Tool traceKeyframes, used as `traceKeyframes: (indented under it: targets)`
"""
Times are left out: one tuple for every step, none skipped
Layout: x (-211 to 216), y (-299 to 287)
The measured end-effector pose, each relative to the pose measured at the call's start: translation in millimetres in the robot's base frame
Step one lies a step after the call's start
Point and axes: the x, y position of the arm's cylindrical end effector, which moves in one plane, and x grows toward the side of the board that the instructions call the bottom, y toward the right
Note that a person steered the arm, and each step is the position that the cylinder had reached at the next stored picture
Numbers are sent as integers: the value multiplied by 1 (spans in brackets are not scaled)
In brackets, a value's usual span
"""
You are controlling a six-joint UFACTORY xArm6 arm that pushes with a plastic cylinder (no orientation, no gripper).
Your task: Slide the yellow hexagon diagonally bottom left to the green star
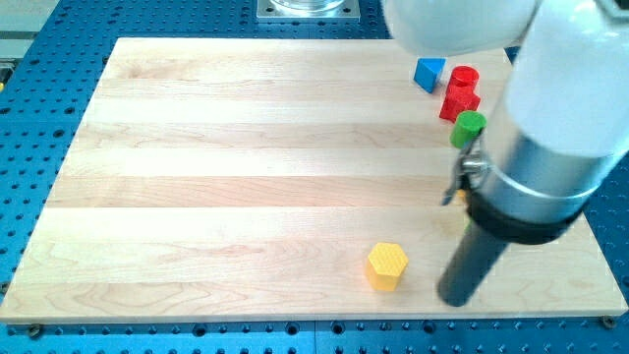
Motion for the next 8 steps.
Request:
traceKeyframes:
  targets:
    - [-23, -76]
    - [-27, -109]
    - [-59, -62]
    - [-75, -115]
    - [-56, -147]
    - [-46, -134]
    - [6, -32]
    - [4, 114]
